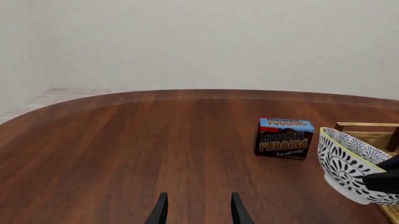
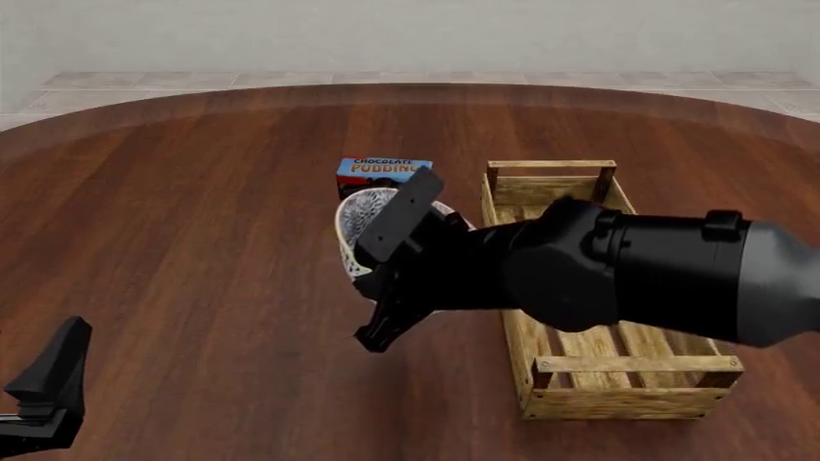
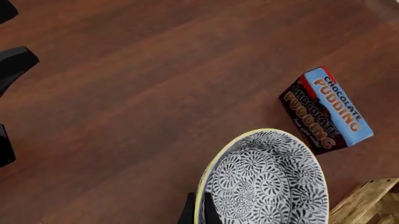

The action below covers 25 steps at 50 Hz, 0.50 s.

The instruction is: Pick up the bowl on the left and put it in the tray.

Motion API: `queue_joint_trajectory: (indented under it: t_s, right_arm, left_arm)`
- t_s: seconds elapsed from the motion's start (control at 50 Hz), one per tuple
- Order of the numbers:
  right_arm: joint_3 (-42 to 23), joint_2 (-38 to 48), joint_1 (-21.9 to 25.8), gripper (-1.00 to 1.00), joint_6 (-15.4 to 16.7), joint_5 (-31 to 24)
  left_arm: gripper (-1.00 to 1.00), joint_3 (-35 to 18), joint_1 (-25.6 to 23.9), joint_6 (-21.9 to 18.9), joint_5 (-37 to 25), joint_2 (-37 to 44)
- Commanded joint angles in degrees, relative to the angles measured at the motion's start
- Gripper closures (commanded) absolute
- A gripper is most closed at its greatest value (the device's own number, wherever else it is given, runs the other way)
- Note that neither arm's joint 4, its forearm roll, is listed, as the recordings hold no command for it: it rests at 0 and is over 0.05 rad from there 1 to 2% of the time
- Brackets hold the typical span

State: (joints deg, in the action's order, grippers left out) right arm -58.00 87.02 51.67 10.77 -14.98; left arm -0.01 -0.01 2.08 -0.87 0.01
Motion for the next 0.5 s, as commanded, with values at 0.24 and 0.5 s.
queue_joint_trajectory:
  t_s: [0.24,0.5]
  right_arm:
    - [-2.0,0.4,-2.8,1.00,5.7,-2.8]
    - [-2.1,-0.6,-3.7,1.00,7.4,-3.9]
  left_arm:
    - [-1.00,0.0,-0.5,0.1,-0.4,0.0]
    - [-1.00,0.0,-0.7,0.1,-0.6,0.0]
